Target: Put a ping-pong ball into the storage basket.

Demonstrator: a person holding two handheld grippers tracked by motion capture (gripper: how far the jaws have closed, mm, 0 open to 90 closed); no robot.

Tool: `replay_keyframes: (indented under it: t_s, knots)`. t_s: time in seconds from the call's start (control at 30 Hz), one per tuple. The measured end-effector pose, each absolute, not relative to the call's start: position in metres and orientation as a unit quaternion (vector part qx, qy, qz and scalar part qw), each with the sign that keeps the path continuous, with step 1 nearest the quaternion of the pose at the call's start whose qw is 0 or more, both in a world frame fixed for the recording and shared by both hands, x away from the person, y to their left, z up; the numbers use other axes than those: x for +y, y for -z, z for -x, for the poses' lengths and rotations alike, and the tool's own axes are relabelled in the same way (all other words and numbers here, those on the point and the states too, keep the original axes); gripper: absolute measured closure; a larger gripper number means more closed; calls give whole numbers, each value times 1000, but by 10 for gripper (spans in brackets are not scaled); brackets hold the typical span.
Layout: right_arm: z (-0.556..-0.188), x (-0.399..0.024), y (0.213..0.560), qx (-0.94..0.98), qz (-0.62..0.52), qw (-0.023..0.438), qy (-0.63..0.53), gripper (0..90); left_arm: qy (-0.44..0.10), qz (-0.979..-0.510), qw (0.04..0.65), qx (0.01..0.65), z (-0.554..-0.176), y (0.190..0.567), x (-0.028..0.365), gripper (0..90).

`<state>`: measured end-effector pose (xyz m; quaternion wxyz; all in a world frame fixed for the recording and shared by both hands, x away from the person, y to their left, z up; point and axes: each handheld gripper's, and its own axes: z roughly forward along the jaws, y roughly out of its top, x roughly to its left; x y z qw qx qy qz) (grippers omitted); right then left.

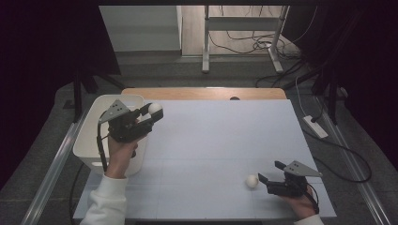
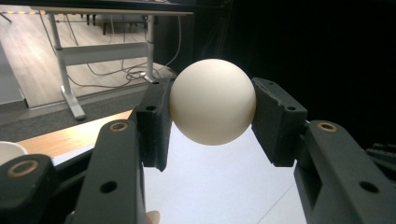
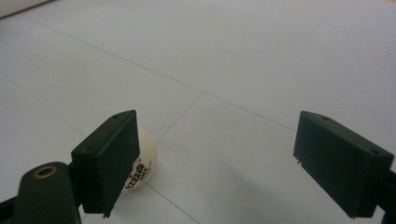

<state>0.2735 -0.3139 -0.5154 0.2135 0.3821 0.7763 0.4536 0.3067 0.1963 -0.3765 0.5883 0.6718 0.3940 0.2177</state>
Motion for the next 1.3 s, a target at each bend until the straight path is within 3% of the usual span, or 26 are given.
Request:
replay_keyframes:
  t_s: [1.3]
  knots:
    - [-273,-314,515,775,-384,215,-455,145,-238,-661,551,450,-324,369,233,507]
